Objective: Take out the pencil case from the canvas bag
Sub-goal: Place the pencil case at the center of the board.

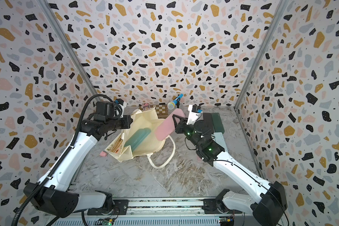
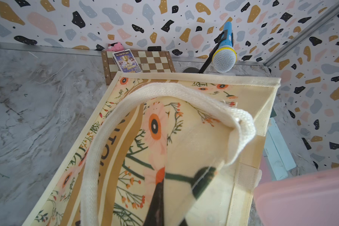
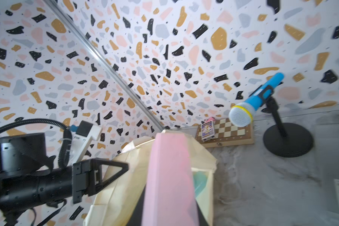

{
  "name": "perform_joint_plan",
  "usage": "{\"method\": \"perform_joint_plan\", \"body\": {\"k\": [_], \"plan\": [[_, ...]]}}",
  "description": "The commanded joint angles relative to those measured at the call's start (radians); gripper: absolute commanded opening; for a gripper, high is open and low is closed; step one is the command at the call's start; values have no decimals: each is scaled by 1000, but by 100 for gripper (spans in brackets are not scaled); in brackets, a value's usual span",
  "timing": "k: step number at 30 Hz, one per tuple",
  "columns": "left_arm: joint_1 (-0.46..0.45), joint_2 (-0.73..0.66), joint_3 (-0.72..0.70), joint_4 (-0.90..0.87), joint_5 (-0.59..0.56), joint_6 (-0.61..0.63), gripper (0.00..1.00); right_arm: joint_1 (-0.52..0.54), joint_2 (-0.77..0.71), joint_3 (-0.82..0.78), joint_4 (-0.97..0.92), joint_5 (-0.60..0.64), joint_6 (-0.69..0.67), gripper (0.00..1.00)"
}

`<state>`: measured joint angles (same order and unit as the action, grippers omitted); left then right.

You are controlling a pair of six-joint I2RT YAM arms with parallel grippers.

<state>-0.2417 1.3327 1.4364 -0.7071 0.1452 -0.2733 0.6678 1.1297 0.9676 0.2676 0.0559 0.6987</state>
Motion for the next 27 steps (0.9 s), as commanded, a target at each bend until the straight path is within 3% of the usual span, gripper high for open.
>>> {"method": "perform_joint_plan", "body": {"k": [1, 6, 13, 19, 27], "plan": [[10, 6, 36, -40, -86, 16, 0, -53, -53, -10, -79, -21, -33, 14], [11, 11, 41, -52, -99, 28, 0, -162, -81, -5, -204, -75, -72, 13], [11, 25, 111, -60, -24, 28, 0, -310, 38, 65, -419, -290, -155, 13], [11, 28, 155, -60, 20, 28, 0, -324, 195, 143, -562, -382, -235, 15], [11, -83, 1, 52, 72, 65, 0, -324, 370, 212, -678, -390, -310, 16]]}}
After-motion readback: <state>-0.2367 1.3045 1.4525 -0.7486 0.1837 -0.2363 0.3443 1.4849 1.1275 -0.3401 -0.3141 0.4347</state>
